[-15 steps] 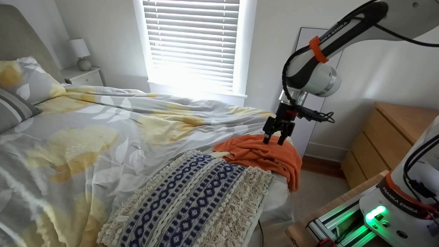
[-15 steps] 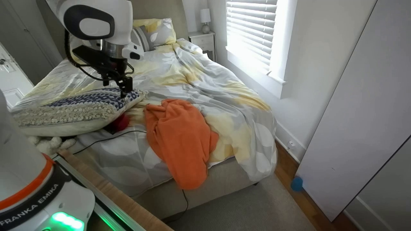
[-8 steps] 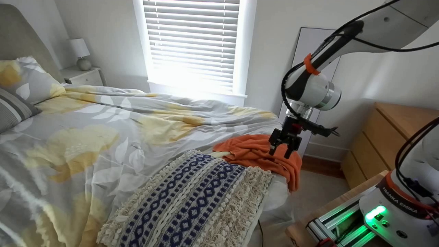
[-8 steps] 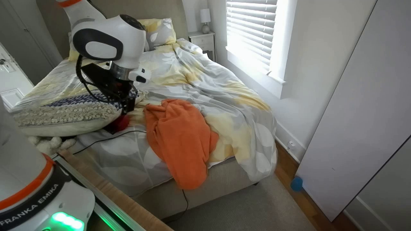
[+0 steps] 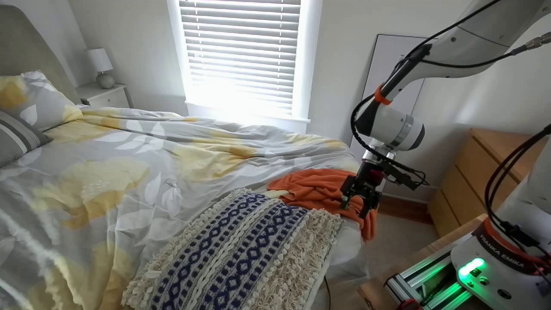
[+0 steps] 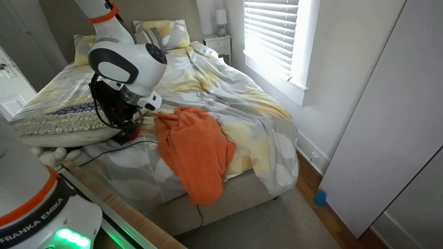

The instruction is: Pull the pillow to the right

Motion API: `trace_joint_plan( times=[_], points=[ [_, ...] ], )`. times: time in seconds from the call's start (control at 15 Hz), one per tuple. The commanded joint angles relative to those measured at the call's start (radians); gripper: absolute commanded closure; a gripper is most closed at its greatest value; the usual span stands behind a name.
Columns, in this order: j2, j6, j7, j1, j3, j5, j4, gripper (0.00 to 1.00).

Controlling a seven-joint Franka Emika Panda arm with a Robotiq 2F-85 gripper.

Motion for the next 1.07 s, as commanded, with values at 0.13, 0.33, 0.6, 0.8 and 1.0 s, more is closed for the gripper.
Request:
trace_joint_plan(
  times=[0.13, 0.33, 0.6, 0.8, 1.0],
  points=[
    [0.088, -0.120, -0.160, -0.018, 0.015, 0.141, 0.029, 0.00],
    [0.113, -0.130, -0.280, -0.008, 0.020, 0.212, 0.040, 0.00],
    [0.099, -0.125, -0.248, -0.001, 0.005, 0.174, 0.035, 0.00],
    [0.103, -0.125, -0.253, -0.001, 0.005, 0.176, 0.038, 0.00],
    [0.135, -0.098, -0.363, -0.002, 0.007, 0.222, 0.053, 0.00]
  ],
)
